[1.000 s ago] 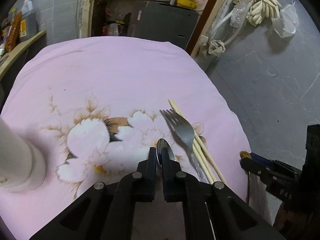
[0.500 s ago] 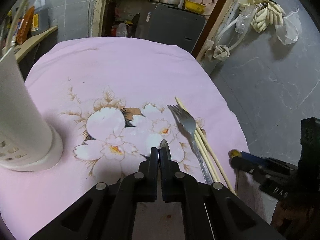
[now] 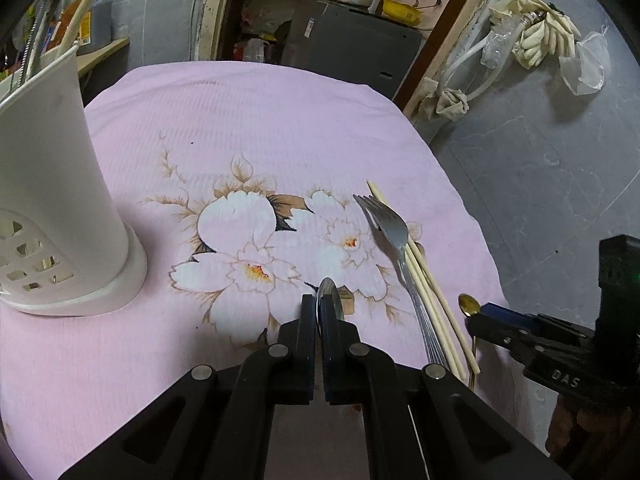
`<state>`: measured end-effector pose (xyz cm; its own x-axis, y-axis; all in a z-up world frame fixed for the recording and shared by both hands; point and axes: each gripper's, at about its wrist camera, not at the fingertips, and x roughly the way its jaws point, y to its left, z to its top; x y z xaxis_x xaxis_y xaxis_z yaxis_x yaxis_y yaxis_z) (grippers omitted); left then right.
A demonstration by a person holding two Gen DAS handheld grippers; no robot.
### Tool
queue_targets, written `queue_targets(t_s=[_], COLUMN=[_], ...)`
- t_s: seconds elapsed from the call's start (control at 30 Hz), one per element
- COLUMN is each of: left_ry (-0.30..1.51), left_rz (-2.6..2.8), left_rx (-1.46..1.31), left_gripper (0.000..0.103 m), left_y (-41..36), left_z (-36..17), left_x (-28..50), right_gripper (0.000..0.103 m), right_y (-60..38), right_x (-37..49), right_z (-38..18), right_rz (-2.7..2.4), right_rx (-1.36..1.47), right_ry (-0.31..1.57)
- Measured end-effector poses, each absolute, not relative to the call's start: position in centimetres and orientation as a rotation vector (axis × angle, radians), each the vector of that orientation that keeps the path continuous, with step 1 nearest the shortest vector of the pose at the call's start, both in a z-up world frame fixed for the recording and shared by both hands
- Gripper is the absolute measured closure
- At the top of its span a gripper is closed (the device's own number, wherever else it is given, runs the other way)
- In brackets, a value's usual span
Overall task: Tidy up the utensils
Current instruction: 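Lift the gold and silver spoons and carry both toward the white caddy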
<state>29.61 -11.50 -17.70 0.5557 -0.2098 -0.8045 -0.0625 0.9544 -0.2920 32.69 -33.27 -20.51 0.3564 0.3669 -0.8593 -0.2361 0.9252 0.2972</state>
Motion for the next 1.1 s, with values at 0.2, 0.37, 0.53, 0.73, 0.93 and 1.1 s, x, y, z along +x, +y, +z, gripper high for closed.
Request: queue_targets(t_s=[0.2, 0.37, 0.53, 0.73, 0.93, 1.1], left_ry=[0.981, 0.964, 0.937, 0.881, 0.811, 0.752], left_rz=[-0.092, -0.088, -0.08, -0.067, -0.05, -0.019], left_rx=[-0.298, -0.299, -0.282, -0.275, -0.249, -0.207], left_gripper=[0.1, 0.1, 0.1, 0.1, 0.1, 0.1], left_y=[-11.6, -11.5, -11.2, -10.6, -10.3, -9.9], left_z=[-17.6, -17.2, -16.1, -14.5, -13.0, -11.4], left_x=[29.5, 28.9, 28.1, 26.6, 24.8, 23.6], right_gripper=[0.078, 0.079, 0.079, 0.079, 0.079, 0.079], right_y=[-32.6, -33.1, -32.7, -32.1, -32.2, -32.1], right_x=[33.6, 33.3, 32.3, 30.4, 28.2, 26.9], right_z=[-20.8, -20.6, -19.8, -17.9, -15.7, -13.7], right_rz=[0.399, 0.412, 0.412, 0.434, 0.44, 0.434], right_rx=[0.176, 0.252, 0.227, 0.118, 0.074, 0.051], right_ry=[1.161, 1.153, 1.11, 1.013, 0.901, 0.807])
